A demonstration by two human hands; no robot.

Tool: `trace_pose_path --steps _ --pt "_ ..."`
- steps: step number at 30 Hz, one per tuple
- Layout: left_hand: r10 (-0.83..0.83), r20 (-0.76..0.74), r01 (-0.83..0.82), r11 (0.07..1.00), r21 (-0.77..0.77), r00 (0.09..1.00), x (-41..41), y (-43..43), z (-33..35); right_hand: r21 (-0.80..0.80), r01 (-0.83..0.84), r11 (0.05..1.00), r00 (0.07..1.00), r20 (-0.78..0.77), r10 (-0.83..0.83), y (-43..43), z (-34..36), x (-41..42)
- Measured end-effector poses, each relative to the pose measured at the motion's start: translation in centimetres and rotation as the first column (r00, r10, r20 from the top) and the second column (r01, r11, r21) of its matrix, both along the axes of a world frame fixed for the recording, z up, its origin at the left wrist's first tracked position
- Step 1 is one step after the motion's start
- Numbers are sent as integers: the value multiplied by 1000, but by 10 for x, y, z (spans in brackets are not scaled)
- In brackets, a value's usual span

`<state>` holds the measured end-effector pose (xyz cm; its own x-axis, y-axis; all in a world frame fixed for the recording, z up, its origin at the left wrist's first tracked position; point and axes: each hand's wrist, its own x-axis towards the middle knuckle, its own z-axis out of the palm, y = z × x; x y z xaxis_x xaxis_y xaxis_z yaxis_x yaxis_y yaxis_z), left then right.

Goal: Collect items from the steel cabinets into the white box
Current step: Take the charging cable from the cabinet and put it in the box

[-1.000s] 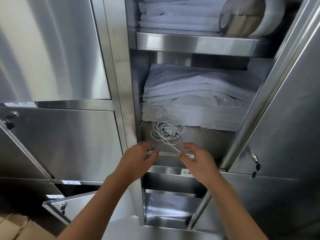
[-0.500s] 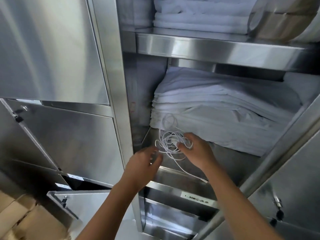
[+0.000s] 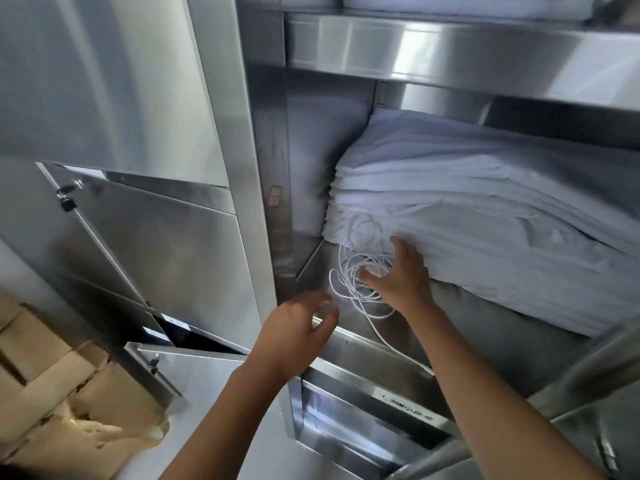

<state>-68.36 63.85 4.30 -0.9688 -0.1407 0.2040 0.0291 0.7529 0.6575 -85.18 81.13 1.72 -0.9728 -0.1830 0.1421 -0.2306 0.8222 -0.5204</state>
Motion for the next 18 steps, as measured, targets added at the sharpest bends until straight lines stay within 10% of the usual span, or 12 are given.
trace_pose_path --steps 18 --pt "-157 75 163 983 -86 985 16 -20 -3 112 -166 980 983 102 155 -1 -21 41"
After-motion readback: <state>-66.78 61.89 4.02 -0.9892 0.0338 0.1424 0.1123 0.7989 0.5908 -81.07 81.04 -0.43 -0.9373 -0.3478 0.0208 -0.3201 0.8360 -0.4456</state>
